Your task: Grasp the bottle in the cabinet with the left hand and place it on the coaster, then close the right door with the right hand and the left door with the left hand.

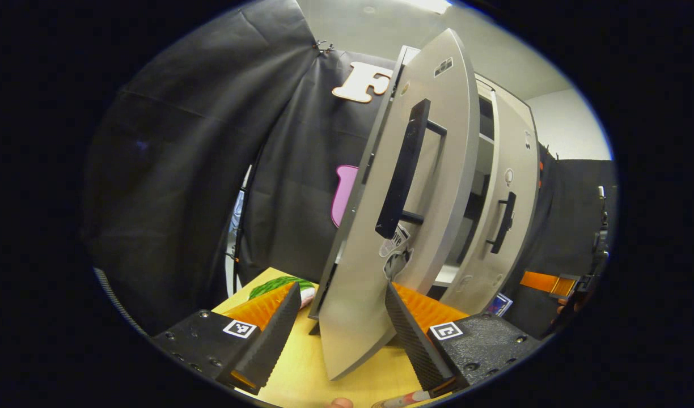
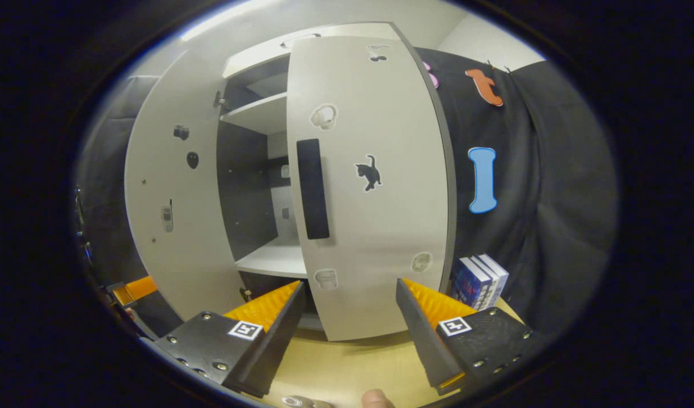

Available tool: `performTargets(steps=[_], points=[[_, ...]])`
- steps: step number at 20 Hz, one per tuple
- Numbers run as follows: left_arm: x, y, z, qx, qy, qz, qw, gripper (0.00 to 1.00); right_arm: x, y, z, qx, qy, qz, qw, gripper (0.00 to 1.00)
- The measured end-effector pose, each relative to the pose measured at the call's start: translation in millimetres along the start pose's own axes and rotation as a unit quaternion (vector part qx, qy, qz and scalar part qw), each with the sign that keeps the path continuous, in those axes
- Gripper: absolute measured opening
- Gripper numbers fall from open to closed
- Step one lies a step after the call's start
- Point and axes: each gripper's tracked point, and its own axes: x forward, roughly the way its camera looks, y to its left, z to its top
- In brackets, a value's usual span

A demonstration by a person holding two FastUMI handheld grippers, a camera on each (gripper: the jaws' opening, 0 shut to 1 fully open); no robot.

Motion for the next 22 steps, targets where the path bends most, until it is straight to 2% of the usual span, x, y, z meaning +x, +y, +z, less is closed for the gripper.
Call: performTargets(steps=[1,2,5,6,7,12,14,19,20,22], points=[[2,-6,-2,0.003,0.002,-0.007,1.000,0.95,0,-3,1,0.000,-0.001,-0.003,1.000,0.97],[3,-11,-4,0.007,0.004,-0.014,1.000,0.95,-1,-6,0,0.000,-0.001,-0.006,1.000,0.93],[10,-21,-7,0.015,0.008,-0.025,1.000,0.95,-1,-15,-2,0.003,0.002,-0.014,1.000,0.93],[13,-22,-8,0.016,0.009,-0.025,1.000,0.95,-1,-17,-3,0.003,0.003,-0.016,1.000,0.93],[15,-21,-8,0.016,0.011,-0.023,1.000,0.95,-2,-20,-3,0.002,0.004,-0.018,1.000,0.97],[23,-23,-13,0.006,0.015,-0.022,1.000,0.95,1,-25,-5,0.003,0.007,-0.021,1.000,0.93],[25,-24,-13,0.007,0.016,-0.018,1.000,0.96,3,-27,-4,0.004,0.005,-0.020,1.000,0.98],[27,-25,-13,0.012,0.017,-0.017,1.000,0.95,10,-31,-6,0.002,0.010,-0.019,1.000,0.97],[29,-25,-13,0.012,0.018,-0.018,1.000,0.95,10,-31,-7,0.002,0.010,-0.018,1.000,0.93],[31,-26,-14,0.011,0.019,-0.020,1.000,0.96,13,-32,-7,0.003,0.011,-0.017,1.000,0.98]])
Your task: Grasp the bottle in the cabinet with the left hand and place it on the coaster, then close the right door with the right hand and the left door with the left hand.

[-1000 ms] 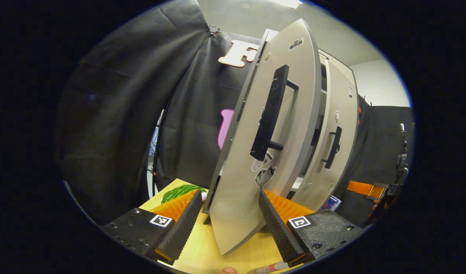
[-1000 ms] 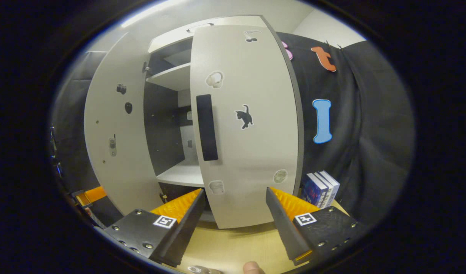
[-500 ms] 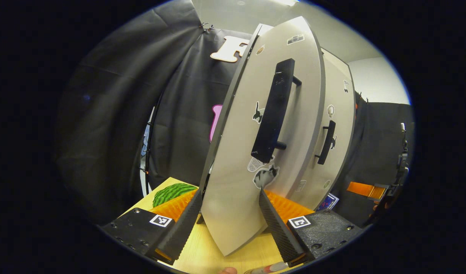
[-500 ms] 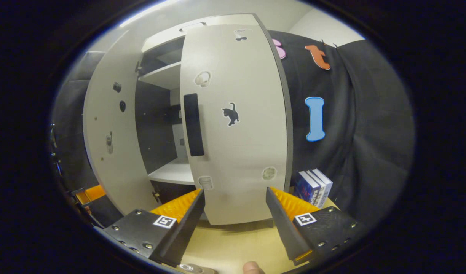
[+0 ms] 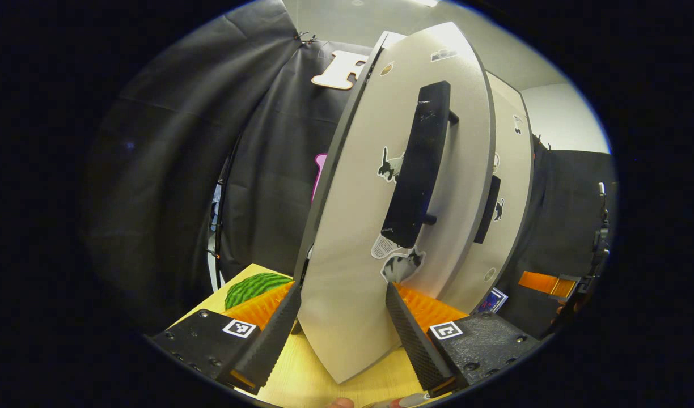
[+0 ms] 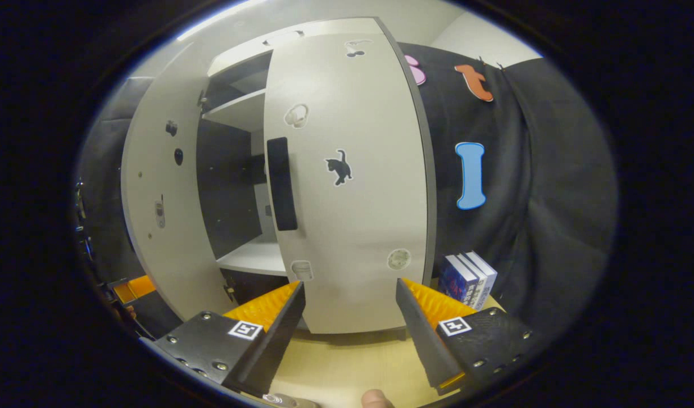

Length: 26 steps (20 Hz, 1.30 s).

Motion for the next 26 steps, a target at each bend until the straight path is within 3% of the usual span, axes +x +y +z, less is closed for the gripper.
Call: performTargets(steps=[7,8,16,26], points=[[9,-9,-2,0.008,0.010,-0.020,1.000,1.00,11,-6,-4,0.002,0.005,-0.001,1.000,0.98],[12,-11,-3,0.009,0.013,-0.024,1.000,0.95,11,-8,-5,0.004,0.006,-0.002,1.000,0.98],[34,-55,-18,0.023,0.029,-0.065,0.997,0.96,15,-29,-10,0.005,0.011,-0.018,1.000,0.98],[44,-74,-30,0.039,0.042,-0.067,0.996,0.96,12,-54,-10,0.005,0.017,-0.031,0.999,0.98]])
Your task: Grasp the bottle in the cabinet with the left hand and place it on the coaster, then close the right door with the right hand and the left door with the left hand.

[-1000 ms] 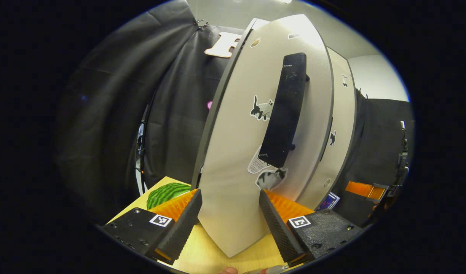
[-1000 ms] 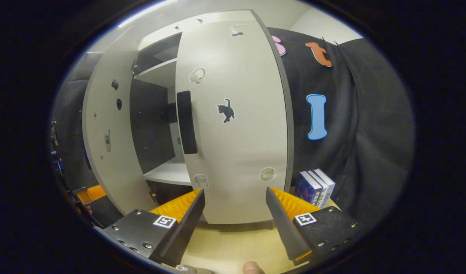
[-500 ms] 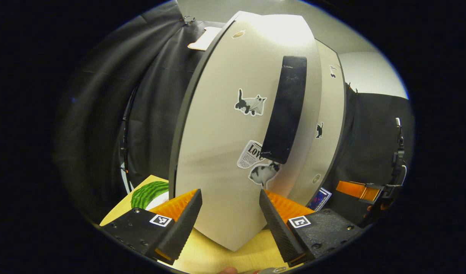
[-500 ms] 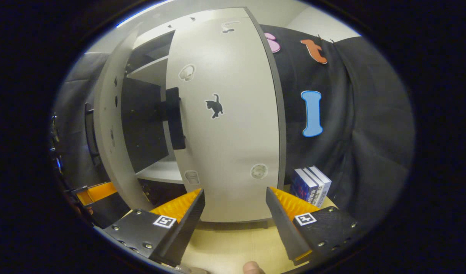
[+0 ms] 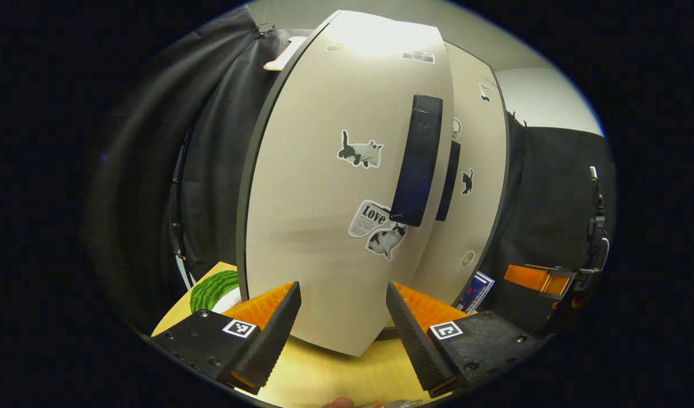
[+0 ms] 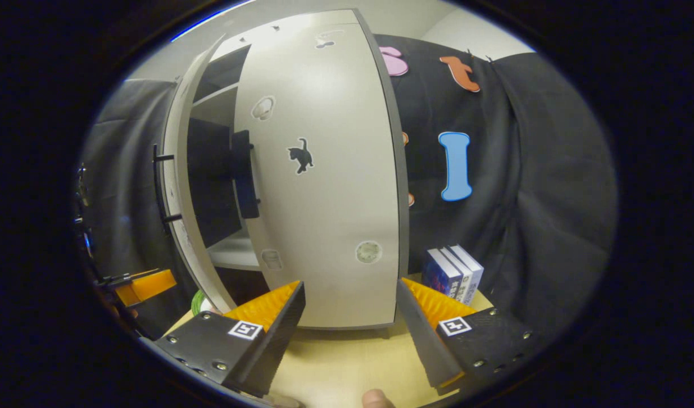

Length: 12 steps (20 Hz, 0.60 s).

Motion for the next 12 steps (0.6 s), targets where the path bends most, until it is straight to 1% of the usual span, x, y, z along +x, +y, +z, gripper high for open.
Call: performTargets(steps=[6,7,8,12], points=[[4,-14,0,-0.001,0.002,0.002,1.000,0.96,1,-16,8,-0.004,-0.002,-0.005,1.000,0.98],[5,-17,1,-0.001,0.002,0.003,1.000,0.96,0,-18,11,-0.006,-0.005,-0.006,1.000,0.94],[6,-20,4,0.000,0.000,0.003,1.000,0.96,-2,-20,14,-0.008,-0.007,-0.006,1.000,0.98],[8,-35,21,0.016,-0.012,0.006,1.000,0.95,-4,-22,31,-0.024,-0.020,0.001,1.000,0.98]])
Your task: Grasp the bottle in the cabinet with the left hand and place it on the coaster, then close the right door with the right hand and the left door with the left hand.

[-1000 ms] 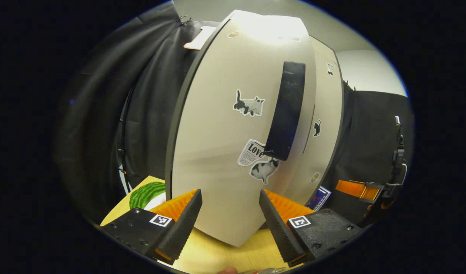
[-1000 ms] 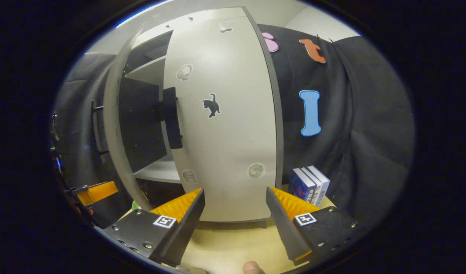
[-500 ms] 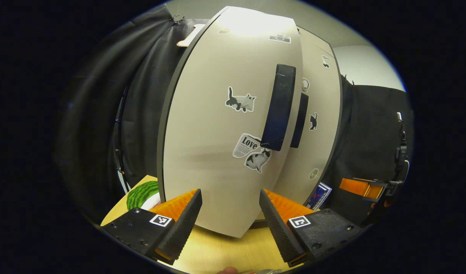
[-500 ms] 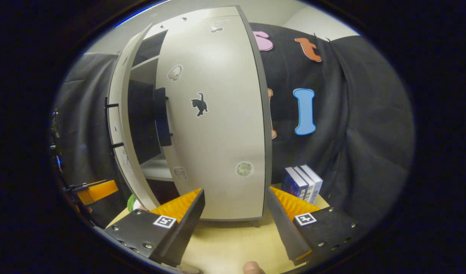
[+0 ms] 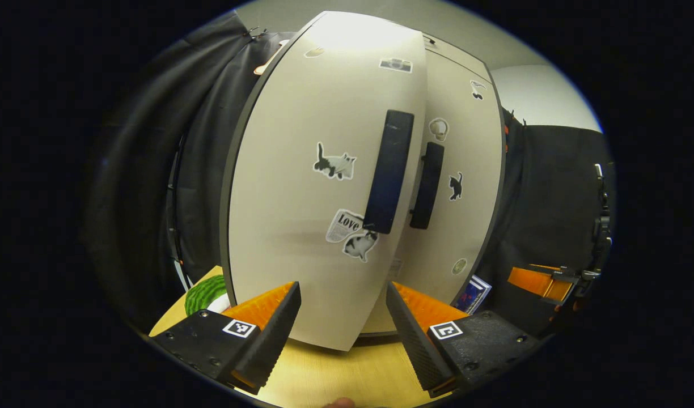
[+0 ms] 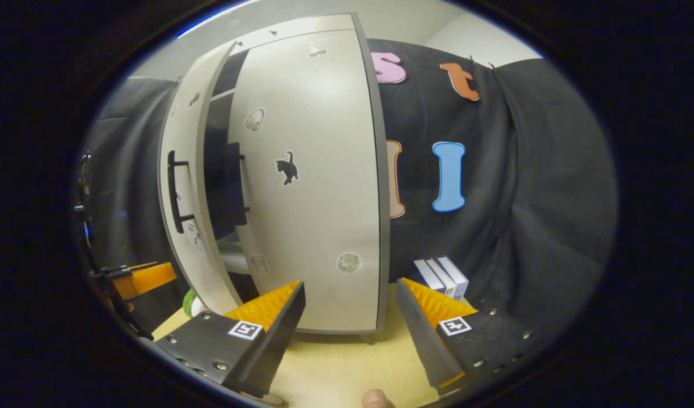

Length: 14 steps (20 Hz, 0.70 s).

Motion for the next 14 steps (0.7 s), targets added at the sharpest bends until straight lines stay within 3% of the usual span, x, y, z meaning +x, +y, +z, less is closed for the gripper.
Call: performTargets(steps=[8,14], points=[[-9,-18,70,0.015,-0.041,0.039,0.998,0.95,3,-25,72,-0.016,-0.067,-0.009,0.998,0.97],[-26,-34,94,0.022,-0.070,0.048,0.996,0.95,-11,-41,83,-0.013,-0.079,-0.014,0.997,0.97]])
